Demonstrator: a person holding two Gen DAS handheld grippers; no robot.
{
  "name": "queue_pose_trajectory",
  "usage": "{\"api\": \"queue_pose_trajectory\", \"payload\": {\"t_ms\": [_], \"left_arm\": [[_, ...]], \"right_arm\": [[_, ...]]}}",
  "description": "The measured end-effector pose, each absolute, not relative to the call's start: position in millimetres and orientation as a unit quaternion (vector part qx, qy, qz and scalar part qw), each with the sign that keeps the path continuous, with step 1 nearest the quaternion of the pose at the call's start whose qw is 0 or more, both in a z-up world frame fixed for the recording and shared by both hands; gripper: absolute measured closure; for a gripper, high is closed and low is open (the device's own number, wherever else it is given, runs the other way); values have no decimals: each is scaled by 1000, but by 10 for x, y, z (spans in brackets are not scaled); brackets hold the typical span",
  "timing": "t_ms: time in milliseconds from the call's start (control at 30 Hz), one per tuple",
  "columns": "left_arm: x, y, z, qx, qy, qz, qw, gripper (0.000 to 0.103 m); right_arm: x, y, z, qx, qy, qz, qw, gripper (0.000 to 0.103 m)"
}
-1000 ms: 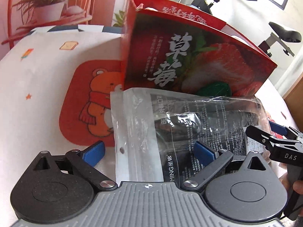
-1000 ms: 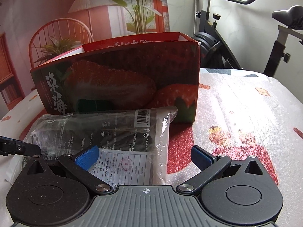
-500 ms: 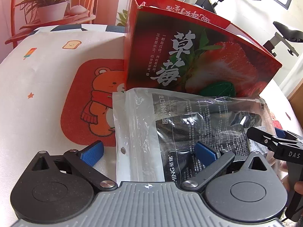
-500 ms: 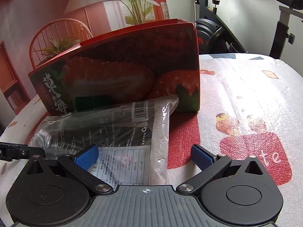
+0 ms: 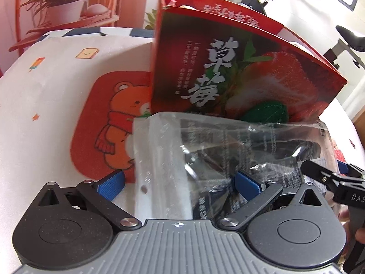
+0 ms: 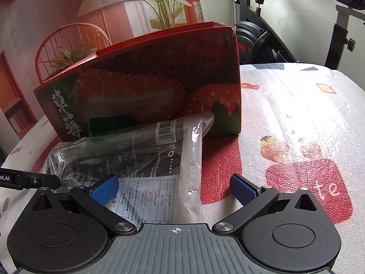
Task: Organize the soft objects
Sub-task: 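Close the left gripper on the plastic bag while the right gripper grasps it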
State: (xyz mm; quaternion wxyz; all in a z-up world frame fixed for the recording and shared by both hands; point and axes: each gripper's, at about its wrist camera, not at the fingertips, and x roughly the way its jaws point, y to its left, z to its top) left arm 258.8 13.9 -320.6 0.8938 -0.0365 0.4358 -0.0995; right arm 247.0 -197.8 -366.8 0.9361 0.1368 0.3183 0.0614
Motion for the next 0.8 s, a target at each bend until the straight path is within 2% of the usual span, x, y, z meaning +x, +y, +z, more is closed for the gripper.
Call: {"api": "queue_pose_trajectory", "payload": {"t_ms": [200, 233, 300, 500, 667, 800], "left_arm": [[2491, 64, -3187, -49, 436, -136, 888, 3], [2450, 53, -3185, -48, 432, -139, 890, 7], [2383, 67, -3172, -62, 428, -154, 888, 27], [2343, 218, -3173, -95, 432, -164, 882, 40], [2279, 212, -3151, -97, 426, -164, 884, 44], [2193, 205, -3195, -105, 431, -163, 881, 44]], "right_arm": [[2478, -1900, -3631, 124, 332, 99, 930, 1], [2468, -1862, -3618, 116, 333, 112, 929, 4], [2448, -1791, -3587, 94, 330, 113, 933, 5], [2492, -1810, -3572, 107, 343, 122, 925, 5], [2481, -1867, -3520, 157, 361, 132, 910, 6], [2319, -1804, -3444, 154, 359, 125, 912, 14]]}}
